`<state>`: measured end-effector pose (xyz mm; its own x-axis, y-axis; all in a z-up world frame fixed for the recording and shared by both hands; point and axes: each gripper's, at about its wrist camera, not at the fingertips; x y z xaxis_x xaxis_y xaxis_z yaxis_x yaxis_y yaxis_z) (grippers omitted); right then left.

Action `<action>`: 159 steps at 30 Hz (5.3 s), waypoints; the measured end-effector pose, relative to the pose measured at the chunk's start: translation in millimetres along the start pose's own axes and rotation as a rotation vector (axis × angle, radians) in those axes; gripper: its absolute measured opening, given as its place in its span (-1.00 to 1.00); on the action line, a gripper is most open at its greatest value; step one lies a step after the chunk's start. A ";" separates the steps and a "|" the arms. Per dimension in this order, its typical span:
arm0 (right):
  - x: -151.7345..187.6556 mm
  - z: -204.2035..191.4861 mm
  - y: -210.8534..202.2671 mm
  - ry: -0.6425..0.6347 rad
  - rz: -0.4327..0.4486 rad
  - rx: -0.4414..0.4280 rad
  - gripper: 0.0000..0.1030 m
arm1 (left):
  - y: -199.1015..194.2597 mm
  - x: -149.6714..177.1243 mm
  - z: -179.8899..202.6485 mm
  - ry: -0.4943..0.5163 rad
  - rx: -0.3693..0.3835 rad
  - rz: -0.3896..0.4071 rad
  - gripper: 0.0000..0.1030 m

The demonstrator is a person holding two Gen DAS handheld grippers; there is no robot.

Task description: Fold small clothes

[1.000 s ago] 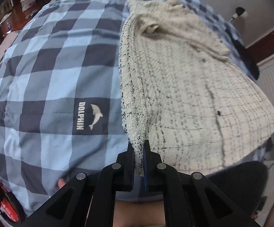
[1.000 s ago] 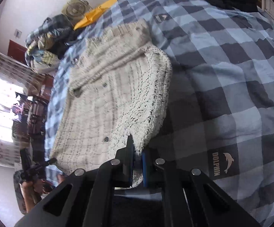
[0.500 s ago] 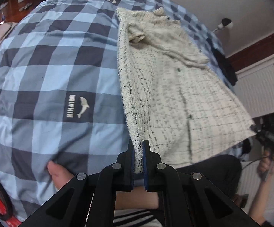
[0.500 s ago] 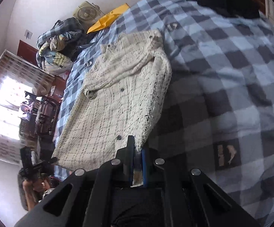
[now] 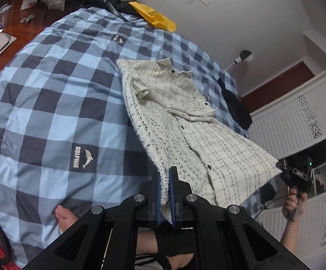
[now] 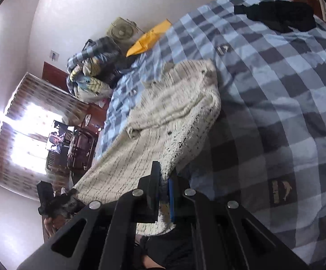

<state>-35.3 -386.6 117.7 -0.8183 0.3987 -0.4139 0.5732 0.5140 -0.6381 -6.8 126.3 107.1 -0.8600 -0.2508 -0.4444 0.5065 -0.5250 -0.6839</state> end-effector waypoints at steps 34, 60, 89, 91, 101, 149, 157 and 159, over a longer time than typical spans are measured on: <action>-41.7 9.2 31.0 0.049 -0.072 -0.037 -0.94 | 30.3 -71.8 -41.2 -0.253 0.039 -0.034 -0.88; -212.4 174.7 307.9 0.508 -0.206 0.197 -0.66 | 309.6 -283.1 -164.0 -0.411 -0.375 0.019 0.60; -93.6 -34.1 392.7 -0.315 -0.402 0.302 0.30 | 378.9 -190.6 -22.7 0.191 -0.549 -0.101 1.00; -105.0 -28.7 412.1 -0.292 -0.372 0.346 0.30 | 393.4 -199.0 -31.7 0.187 -0.578 -0.081 1.00; -132.6 -15.8 457.0 -0.211 -0.324 0.416 0.29 | 426.1 -216.2 -75.6 0.241 -0.752 -0.001 1.00; -22.3 89.9 185.3 -0.202 -0.208 0.385 0.30 | 207.2 -46.8 -114.3 0.164 -0.450 -0.169 1.00; -13.8 141.2 194.0 -0.050 -0.261 0.255 0.30 | 247.1 -24.2 -128.7 0.176 -0.306 -0.265 0.99; -15.0 141.4 204.1 -0.031 -0.270 0.206 0.30 | 253.4 -26.6 -135.6 0.097 -0.256 -0.264 0.77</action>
<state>88.1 -395.1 -98.2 -0.9420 0.2445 -0.2300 0.3182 0.4323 -0.8437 152.8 110.2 -132.9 -0.9593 -0.0500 -0.2780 0.2781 -0.3379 -0.8992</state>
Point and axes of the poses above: each gripper's, at about its wrist camera, not at the fingertips, and y roughly the way its jaws point, z to its right, x to its underside, and after that the axes turned 6 degrees about z, right-handed
